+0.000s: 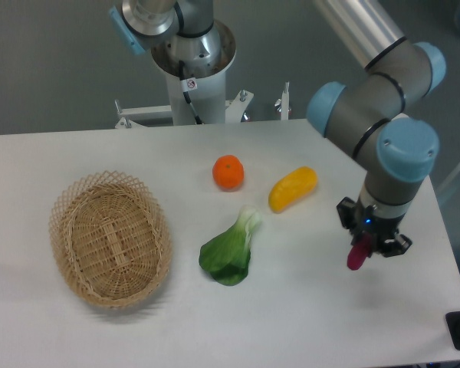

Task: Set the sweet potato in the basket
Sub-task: 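Lift the held purple sweet potato with the gripper and start moving toward the basket, then carry the sweet potato over the bok choy to above the wicker basket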

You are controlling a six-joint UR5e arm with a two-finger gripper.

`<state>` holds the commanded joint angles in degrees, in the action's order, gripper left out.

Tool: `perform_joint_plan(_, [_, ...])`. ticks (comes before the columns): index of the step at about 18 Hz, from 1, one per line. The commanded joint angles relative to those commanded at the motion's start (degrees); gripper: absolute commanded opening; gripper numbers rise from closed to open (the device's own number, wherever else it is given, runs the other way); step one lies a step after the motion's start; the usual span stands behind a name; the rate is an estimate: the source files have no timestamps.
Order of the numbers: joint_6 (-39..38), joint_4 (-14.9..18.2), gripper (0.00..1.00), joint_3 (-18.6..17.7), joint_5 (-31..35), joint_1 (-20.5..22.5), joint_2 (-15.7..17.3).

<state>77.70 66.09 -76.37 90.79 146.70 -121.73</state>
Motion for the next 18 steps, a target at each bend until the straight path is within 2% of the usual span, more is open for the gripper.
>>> perform_joint_plan(4, [-3.06, 0.0, 0.3, -1.14, 0.0, -4.66, 0.88])
perform_joint_plan(7, [-4.04, 0.0, 0.3, -3.51, 0.0, -8.26, 1.84])
perform_joint_plan(12, [-7.11, 0.09, 0.3, -4.57, -0.35, -13.8, 3.6])
perform_joint_plan(18, [-8.35, -0.09, 0.3, -9.66, -0.88, -21.18, 7.38])
